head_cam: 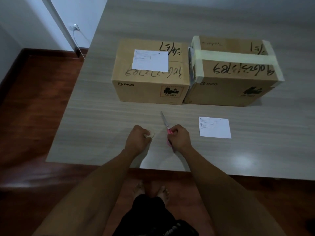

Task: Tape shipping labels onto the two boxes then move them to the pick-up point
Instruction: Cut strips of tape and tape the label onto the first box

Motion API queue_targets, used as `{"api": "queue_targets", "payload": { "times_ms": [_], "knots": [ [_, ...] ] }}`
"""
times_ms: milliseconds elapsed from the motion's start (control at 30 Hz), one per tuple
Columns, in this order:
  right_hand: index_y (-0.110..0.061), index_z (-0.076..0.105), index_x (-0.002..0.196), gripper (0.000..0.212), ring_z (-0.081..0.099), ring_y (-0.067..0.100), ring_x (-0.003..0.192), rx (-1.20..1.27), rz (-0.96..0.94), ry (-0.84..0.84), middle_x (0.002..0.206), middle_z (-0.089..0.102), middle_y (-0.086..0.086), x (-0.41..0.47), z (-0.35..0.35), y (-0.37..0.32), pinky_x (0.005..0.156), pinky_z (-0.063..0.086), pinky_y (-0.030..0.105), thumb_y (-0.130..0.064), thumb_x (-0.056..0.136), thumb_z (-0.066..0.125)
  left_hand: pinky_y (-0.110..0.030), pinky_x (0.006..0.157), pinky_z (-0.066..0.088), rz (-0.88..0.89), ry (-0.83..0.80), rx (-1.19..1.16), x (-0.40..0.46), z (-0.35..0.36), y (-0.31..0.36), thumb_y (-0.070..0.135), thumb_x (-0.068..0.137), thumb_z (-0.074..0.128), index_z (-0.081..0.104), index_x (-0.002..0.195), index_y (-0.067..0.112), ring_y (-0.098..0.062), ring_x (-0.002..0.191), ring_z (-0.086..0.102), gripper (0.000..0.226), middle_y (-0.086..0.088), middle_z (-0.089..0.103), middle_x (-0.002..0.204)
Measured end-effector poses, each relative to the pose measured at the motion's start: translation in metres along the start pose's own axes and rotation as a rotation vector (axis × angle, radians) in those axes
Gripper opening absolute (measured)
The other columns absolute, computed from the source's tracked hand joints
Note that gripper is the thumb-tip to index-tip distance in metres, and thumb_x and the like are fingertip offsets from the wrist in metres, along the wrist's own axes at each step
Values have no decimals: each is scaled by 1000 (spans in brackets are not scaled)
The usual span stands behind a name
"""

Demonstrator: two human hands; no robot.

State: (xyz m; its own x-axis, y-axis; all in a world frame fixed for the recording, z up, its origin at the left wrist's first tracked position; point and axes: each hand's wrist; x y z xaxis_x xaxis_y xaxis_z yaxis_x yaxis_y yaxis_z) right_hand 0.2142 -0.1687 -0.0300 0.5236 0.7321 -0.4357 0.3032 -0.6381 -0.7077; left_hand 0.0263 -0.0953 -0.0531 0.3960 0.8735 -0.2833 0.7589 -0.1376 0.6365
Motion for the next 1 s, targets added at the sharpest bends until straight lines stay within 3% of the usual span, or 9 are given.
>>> {"api": "queue_targets", "payload": {
  "times_ms": [100,200,267,300,367,433,633,767,1000],
  "knots": [
    [-11,63,88,13,61,16,53,25,-12,1,78,67,11,-1,0,-8,39,42,16,2,89,62,-25,88,42,60,17,-10,-2,-7,4,16,88,77,75,110,6,-26,102,60,24,-13,61,114],
    [-10,65,94,12,61,30,41,68,-54,-41,72,66,15,0,-1,-18,38,46,28,-4,92,55,-36,94,51,89,36,-69,-1,-19,11,13,92,73,71,112,4,-30,104,63,23,-14,65,118],
    [-10,67,105,18,64,38,47,86,-93,-51,79,68,15,3,-2,-29,41,48,32,-8,95,53,-38,94,53,92,38,-98,1,-29,19,13,94,71,69,113,5,-30,103,64,21,-13,66,117],
    [-10,69,112,23,67,37,55,96,-108,-62,86,70,14,4,-3,-35,48,51,32,-9,96,52,-39,95,54,87,39,-118,3,-32,21,13,94,70,69,113,6,-29,102,65,20,-11,68,116],
    [-9,69,125,31,72,28,85,111,-155,-89,107,71,10,6,-7,-52,75,58,35,-9,97,55,-40,96,55,96,46,-157,6,-42,29,14,96,68,69,113,7,-27,102,67,18,-10,70,114],
    [-11,66,133,35,69,26,103,131,-194,-131,122,69,10,8,-12,-69,95,56,40,-10,99,55,-39,96,54,124,49,-169,9,-52,38,15,98,66,68,114,8,-25,103,67,17,-8,71,114],
    [-14,63,136,34,65,14,93,241,-217,-208,112,67,4,3,-33,-119,73,49,25,-15,103,54,-31,92,48,216,61,-159,22,-80,62,19,100,64,65,114,13,-19,106,62,16,-1,68,117],
    [-10,69,121,21,64,16,91,215,-309,-174,104,69,3,8,-44,-134,65,45,18,-13,102,61,-27,85,42,259,83,-159,28,-91,74,17,98,66,64,113,13,-17,103,61,15,-1,68,113],
    [1,69,104,9,64,18,82,225,-336,-117,94,70,14,17,-53,-139,53,44,9,-4,98,65,-34,91,51,273,58,-162,36,-97,79,18,96,67,66,111,17,-17,103,64,16,1,70,111]
  ]
}}
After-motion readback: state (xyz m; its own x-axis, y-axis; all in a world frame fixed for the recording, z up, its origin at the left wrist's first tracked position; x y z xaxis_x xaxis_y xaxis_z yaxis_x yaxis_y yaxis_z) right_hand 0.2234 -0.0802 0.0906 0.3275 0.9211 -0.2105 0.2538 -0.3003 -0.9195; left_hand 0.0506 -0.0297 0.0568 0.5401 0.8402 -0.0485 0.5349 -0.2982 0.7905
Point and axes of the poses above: each hand's wrist, its own x-axis towards the middle knuckle, its own z-axis out of the palm, y = z × x
